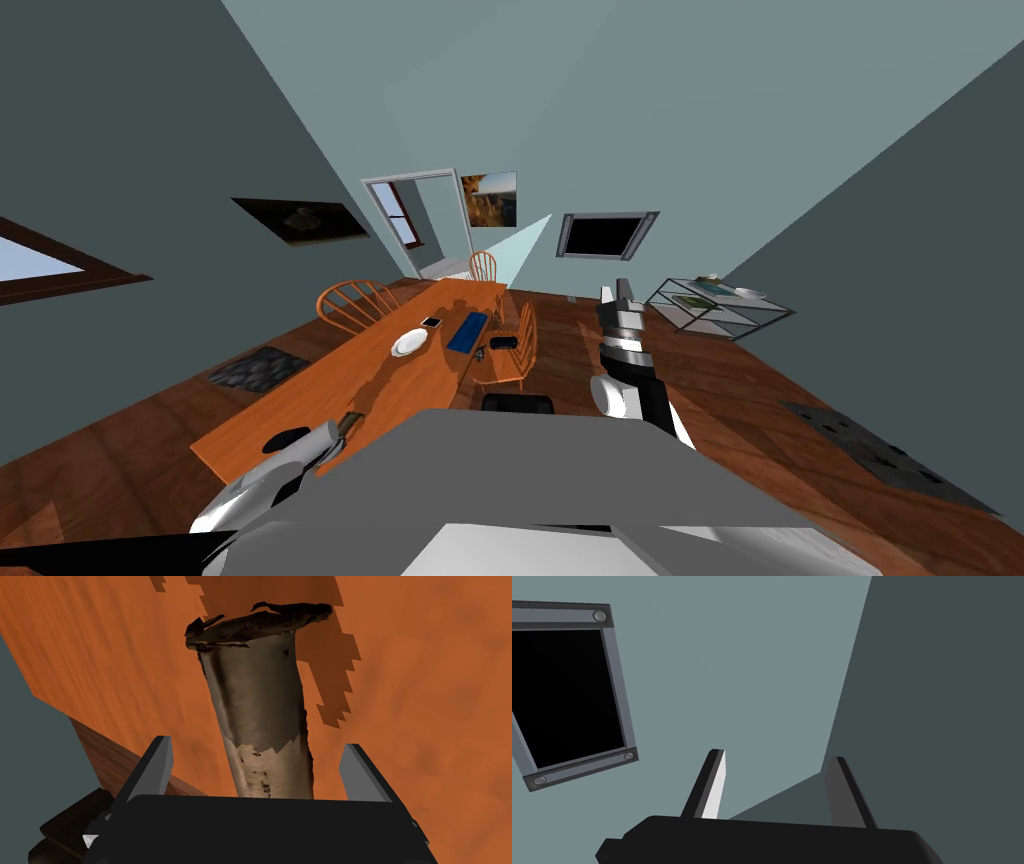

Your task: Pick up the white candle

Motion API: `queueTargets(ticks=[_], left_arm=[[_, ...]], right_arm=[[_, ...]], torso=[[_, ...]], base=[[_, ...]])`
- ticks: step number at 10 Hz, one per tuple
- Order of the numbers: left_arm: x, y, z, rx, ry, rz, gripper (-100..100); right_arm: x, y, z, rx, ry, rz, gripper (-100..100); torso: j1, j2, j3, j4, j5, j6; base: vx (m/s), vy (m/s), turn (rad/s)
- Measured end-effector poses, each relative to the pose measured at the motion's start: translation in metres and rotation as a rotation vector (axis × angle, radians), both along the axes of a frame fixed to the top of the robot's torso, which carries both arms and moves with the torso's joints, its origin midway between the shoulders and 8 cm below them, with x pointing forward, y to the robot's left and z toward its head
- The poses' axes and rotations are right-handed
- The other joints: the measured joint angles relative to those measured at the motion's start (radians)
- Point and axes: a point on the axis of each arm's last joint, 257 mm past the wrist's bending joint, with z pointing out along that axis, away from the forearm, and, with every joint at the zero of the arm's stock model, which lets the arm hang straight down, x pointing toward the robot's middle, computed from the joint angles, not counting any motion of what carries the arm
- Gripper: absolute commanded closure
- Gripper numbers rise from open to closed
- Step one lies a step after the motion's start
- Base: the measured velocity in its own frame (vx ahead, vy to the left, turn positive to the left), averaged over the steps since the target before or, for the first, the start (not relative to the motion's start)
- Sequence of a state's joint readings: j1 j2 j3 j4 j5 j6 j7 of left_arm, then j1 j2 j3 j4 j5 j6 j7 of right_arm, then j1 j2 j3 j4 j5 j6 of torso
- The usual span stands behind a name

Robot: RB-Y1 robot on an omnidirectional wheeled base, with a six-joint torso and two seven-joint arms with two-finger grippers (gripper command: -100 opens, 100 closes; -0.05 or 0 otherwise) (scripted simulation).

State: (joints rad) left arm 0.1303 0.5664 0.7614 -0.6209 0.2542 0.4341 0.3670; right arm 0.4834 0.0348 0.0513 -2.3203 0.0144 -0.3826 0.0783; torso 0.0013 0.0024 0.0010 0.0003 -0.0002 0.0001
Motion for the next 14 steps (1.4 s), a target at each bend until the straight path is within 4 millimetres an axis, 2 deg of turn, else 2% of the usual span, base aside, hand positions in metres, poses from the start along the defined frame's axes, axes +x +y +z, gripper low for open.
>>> queueTargets(ticks=[6,7,11,12,13,14], left_arm=[[-0.045,0.004,-0.007,0.0,0.0,0.096,-100],[-0.046,0.005,-0.007,0.001,-0.001,0.098,100],[-0.047,0.004,-0.008,0.0,-0.002,0.1,100],[-0.047,0.004,-0.008,0.0,-0.002,0.099,0],[-0.047,0.004,-0.008,0.0,-0.001,0.099,100],[-0.038,0.005,-0.008,-0.001,-0.003,0.084,100]], right_arm=[[0.0,0.0,0.0,0.0,0.0,0.0,0],[0.0,0.0,0.0,0.0,0.0,0.0,0],[0.0,0.0,0.0,0.0,0.0,0.0,0],[0.0,0.0,0.0,0.0,0.0,0.0,0],[0.0,0.0,0.0,0.0,0.0,0.0,0],[0.0,0.0,0.0,0.0,0.0,0.0,0]], torso=[[0.001,0.002,0.001,0.0,0.0,0.0],[0.001,0.0,0.0,0.0,0.0,-0.001],[0.0,-0.002,-0.001,-0.001,-0.001,0.0],[0.0,-0.002,-0.001,0.0,-0.001,0.0],[0.0,-0.002,-0.001,0.0,-0.001,0.0],[-0.001,-0.003,-0.002,-0.001,-0.001,-0.002]], base=[[-0.036,0.018,-0.137],[0.0,0.0,0.0],[0.0,0.0,0.0],[0.0,0.0,0.0],[0.037,-0.016,0.238],[0.041,-0.026,0.175]])
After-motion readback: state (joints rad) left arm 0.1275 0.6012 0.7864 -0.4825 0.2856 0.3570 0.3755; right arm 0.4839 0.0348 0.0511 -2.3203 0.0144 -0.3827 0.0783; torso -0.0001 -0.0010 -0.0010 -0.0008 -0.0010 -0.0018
